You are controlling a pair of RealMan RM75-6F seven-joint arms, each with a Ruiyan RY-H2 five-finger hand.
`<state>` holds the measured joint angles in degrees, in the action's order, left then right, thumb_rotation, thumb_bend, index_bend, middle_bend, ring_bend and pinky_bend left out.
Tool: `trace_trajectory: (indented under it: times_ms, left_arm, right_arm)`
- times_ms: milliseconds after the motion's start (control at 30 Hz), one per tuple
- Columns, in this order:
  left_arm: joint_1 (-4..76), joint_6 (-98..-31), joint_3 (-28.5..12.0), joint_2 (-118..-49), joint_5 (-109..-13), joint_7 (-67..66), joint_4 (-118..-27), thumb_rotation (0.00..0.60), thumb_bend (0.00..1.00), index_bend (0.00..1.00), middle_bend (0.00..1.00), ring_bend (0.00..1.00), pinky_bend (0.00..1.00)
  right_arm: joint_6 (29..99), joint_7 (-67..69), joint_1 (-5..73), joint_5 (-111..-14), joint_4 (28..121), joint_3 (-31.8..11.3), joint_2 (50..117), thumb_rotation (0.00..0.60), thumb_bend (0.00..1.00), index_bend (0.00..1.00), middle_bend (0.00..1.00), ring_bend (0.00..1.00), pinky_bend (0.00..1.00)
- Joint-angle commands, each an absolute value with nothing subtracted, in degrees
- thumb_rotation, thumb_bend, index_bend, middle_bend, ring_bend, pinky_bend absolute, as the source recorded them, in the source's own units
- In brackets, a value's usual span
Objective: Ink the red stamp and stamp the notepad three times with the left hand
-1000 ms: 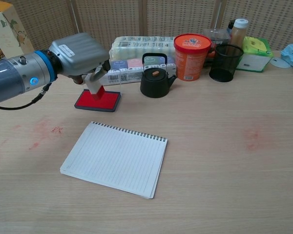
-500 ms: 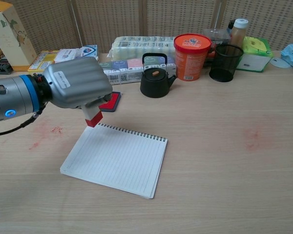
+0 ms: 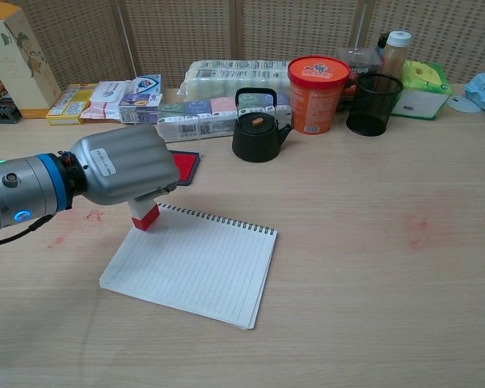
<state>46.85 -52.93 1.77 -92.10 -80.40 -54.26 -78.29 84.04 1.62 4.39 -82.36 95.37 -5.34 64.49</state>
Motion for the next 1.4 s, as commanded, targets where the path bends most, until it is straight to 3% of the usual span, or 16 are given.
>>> trace_trajectory:
  times_ms: [33, 1400]
  left_arm:
    - [46.61, -52.89, 1.90, -93.07, -80.35, -54.43, -77.51, 0.600, 0.37, 0.71, 1.00, 1.00, 1.00]
    - [44.78, -52.57, 2.27, -97.26, -82.09, -51.09, -72.48, 0.600, 0.37, 0.71, 1.00, 1.00, 1.00]
  right_arm:
    - [83.90, 1.58, 4.42, -82.35, 95.41, -5.29, 64.48, 0.600, 0.08, 0.00, 0.00, 0.00, 0.00]
    - [83.44, 1.53, 4.45, -82.78, 95.95, -4.96, 64.20, 0.600, 0.08, 0.00, 0.00, 0.00, 0.00]
